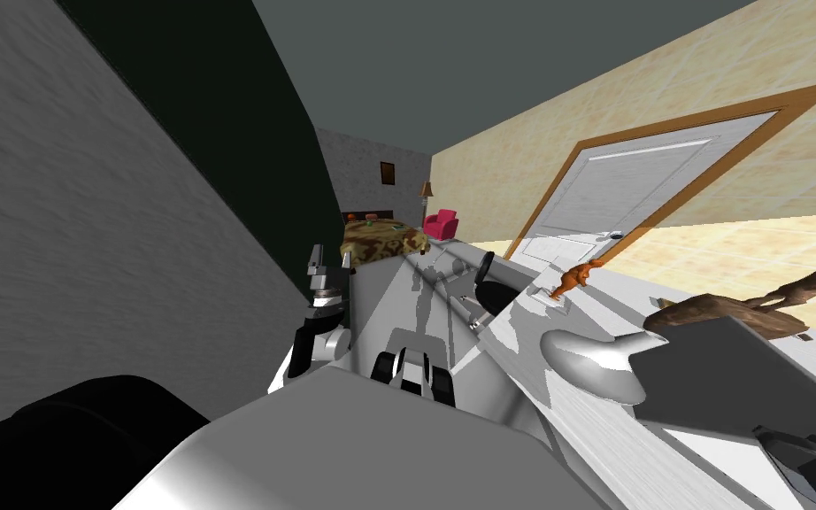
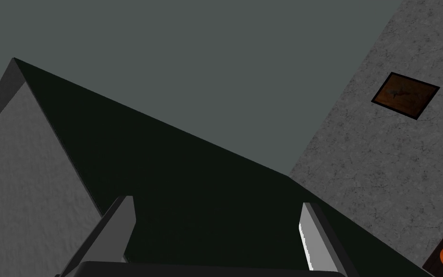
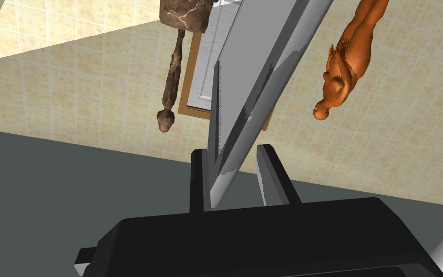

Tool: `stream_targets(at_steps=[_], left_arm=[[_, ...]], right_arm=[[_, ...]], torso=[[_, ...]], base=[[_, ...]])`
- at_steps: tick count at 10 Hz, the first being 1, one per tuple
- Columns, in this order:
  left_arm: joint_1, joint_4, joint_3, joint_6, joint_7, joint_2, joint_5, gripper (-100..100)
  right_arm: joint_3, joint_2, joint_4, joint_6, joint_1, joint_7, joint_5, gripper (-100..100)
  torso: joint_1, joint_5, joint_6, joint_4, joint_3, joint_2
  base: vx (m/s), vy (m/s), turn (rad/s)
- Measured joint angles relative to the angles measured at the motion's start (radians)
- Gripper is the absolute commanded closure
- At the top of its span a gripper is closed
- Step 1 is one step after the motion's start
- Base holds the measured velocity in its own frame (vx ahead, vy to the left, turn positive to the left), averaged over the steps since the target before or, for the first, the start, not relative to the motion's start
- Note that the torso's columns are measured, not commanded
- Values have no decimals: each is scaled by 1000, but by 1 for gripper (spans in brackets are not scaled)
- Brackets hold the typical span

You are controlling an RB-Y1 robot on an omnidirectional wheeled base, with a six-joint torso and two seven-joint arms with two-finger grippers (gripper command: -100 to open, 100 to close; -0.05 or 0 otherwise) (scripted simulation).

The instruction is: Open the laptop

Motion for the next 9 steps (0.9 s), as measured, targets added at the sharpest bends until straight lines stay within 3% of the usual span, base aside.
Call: stream_targets(at_steps=[5,9], left_arm=[[0,0,0,0,0,0,0,0],[0,0,0,0,0,0,0,0]], right_arm=[[8,46,94,-79,-123,-80,-48,100],[-2,97,144,-152,-186,-128,-71,100]], torso=[[-8,-6,0,-2,1,-1],[-1,-5,-2,-3,-2,-5]], base=[[-98,-80,-32],[-53,-67,-74]])
